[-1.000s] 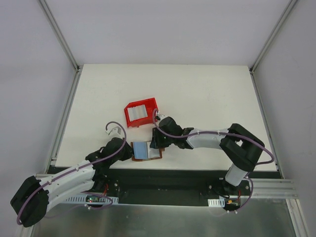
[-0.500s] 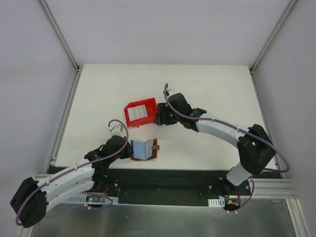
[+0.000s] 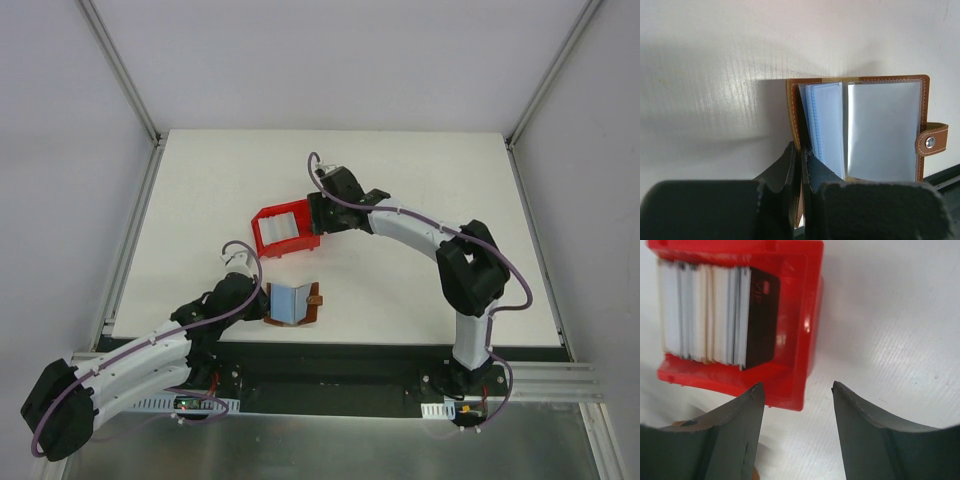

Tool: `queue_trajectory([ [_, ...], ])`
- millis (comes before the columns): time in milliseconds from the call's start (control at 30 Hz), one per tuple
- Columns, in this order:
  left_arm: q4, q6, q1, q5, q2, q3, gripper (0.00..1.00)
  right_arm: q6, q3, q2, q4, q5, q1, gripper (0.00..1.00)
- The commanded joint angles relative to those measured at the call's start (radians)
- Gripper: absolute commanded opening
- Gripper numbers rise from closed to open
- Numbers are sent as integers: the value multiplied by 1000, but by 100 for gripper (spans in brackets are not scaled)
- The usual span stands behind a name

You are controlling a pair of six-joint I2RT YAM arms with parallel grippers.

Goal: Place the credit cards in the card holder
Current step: Move the card holder to the center of the board.

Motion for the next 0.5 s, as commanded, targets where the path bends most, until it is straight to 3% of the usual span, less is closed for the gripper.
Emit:
queue_trajectory([
  [0,-28,36,2,19,-12,36,0,-57,70,30,-77,40,-8,59],
  [233,-28,43,2,18,-17,45,0,-98,90,67,-117,54,-26,59],
  [367,-28,45,2,25,-11,52,0,-124,53,49,-120,65,-38,49],
  [467,-28,53,4,27,-9,55,0,-150,18,26,-116,57,-55,47],
])
